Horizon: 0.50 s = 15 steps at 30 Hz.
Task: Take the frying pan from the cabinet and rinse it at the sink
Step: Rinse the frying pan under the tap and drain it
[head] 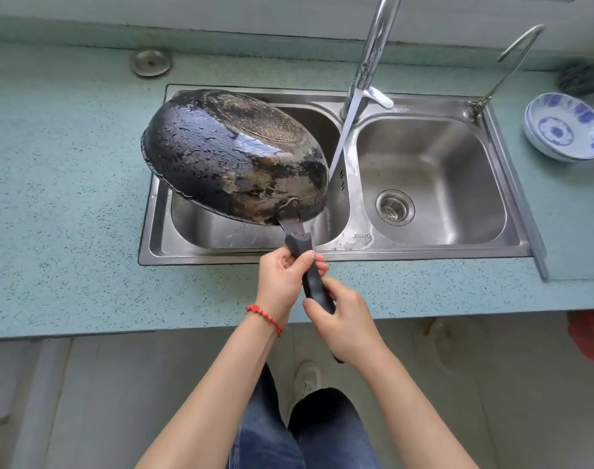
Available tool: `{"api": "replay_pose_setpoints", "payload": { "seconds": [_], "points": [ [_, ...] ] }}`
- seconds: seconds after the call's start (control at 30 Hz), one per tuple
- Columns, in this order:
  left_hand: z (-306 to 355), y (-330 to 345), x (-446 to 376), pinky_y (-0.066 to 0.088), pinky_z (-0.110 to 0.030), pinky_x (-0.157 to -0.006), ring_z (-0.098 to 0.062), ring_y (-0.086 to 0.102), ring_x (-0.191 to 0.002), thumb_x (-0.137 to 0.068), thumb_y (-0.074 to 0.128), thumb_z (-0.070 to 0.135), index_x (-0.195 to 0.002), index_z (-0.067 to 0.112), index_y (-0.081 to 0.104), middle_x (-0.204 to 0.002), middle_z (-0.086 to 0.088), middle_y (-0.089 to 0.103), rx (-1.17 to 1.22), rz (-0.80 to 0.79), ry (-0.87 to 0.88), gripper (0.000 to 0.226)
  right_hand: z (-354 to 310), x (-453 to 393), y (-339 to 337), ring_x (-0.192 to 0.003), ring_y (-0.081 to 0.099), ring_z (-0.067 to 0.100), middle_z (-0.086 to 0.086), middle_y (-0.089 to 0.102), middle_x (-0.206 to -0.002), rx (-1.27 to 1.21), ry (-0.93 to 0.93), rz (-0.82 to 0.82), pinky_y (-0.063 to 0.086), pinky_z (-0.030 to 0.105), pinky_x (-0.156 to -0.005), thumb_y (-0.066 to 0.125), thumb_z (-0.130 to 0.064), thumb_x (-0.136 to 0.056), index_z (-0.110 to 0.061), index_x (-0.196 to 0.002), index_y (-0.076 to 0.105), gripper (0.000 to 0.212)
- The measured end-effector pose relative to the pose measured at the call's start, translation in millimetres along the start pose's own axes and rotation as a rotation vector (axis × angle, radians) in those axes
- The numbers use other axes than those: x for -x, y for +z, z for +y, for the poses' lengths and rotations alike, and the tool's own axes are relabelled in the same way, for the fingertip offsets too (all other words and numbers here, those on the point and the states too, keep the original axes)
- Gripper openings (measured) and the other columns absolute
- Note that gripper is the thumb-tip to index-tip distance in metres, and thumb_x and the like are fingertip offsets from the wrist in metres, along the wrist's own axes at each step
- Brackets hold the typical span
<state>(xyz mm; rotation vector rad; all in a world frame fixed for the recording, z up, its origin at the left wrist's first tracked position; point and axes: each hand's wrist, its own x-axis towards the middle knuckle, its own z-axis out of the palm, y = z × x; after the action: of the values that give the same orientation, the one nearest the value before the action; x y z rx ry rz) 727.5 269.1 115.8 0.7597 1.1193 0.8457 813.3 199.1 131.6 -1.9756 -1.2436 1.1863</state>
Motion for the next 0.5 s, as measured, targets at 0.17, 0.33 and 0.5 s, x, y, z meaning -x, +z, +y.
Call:
{"api": "replay_pose_setpoints", "payload": {
  "seconds": [0.17, 0.33, 0.5],
  "points": [
    [8.1, -4.8, -2.4, 0.054, -0.019, -0.057, -0.008, 0.064, -0.053, -0.086, 0.052, 0.0, -0.069, 0.002, 0.06, -0.053, 0.002, 0.067, 0.017, -0.013, 0.013, 0.018, -9.6, 1.0, 10.9, -0.046, 0.035, 0.011, -0.009, 0.04, -0.046, -0.312, 0.0, 0.09, 0.03, 0.028, -0.047, 0.062, -0.012, -0.08, 0.003, -0.069, 0.051, 0.021],
    [6.3, -8.0, -6.5, 0.053, -0.018, -0.057, -0.008, 0.063, -0.054, -0.088, 0.049, 0.006, -0.077, 0.0, 0.06, -0.057, 0.0, 0.066, 0.302, -0.081, -0.104, 0.016, -13.5, 1.5, 13.4, -0.032, 0.04, 0.009, -0.009, 0.042, -0.041, -0.563, -0.015, 0.054, 0.033, 0.019, -0.035, 0.063, -0.007, -0.075, 0.005, -0.073, 0.059, 0.013],
    [2.6, -10.8, -7.6, 0.056, -0.02, -0.063, -0.013, 0.067, -0.066, -0.064, 0.073, 0.024, -0.092, 0.0, 0.063, -0.07, -0.006, 0.068, 0.654, -0.262, -0.33, 0.039, -7.4, 3.6, 9.3, -0.03, 0.039, 0.014, 0.009, 0.041, -0.052, -0.733, -0.009, -0.032, 0.029, 0.017, -0.033, 0.061, -0.015, -0.07, 0.002, -0.073, 0.061, 0.017]
  ]
}}
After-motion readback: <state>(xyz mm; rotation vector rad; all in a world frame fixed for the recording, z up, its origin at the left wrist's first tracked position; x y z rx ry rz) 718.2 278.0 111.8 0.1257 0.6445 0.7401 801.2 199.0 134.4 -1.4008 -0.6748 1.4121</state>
